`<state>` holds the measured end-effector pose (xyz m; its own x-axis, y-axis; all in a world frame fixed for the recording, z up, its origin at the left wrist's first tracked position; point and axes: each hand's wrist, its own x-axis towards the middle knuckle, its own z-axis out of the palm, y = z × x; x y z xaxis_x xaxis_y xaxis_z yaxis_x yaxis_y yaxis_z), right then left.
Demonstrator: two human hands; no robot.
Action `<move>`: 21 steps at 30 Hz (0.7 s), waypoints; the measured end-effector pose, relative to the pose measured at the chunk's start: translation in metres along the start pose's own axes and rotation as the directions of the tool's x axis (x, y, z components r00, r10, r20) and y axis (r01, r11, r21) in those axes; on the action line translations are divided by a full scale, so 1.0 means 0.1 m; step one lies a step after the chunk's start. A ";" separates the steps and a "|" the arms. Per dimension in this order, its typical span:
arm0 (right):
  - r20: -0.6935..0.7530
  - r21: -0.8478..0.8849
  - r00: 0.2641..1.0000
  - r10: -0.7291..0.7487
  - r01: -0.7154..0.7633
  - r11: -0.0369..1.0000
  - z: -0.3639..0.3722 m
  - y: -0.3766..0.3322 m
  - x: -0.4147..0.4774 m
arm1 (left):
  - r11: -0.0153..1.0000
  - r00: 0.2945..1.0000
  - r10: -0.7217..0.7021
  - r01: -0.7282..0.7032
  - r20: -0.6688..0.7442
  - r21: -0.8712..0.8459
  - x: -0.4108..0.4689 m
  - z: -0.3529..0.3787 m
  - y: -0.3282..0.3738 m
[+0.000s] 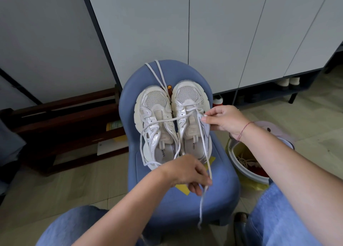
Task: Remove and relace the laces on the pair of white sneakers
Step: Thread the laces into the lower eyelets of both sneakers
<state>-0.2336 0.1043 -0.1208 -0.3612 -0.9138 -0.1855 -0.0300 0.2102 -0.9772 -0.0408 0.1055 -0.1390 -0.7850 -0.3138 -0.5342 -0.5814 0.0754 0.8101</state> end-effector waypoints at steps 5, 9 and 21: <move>-0.005 -0.015 1.000 -0.014 0.014 1.000 0.01 0.00 0.00 | 0.862 0.879 -0.068 -0.186 -0.471 -0.471 0.12 -0.08 0.09; -0.007 -0.037 1.000 -0.024 0.024 0.999 0.00 0.01 -0.01 | 0.675 0.869 -0.172 -0.238 -0.464 -0.698 0.31 0.04 0.19; -0.018 -0.062 1.000 -0.024 0.022 0.998 0.00 0.00 -0.02 | 0.853 0.795 -0.120 -0.224 -0.595 -0.472 0.36 0.07 0.17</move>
<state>-0.2335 0.1058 -0.1204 -0.3770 -0.9122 -0.1606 -0.0963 0.2110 -0.9727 -0.0800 0.1024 -0.1464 -0.4267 -0.8217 -0.3779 -0.2188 -0.3117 0.9247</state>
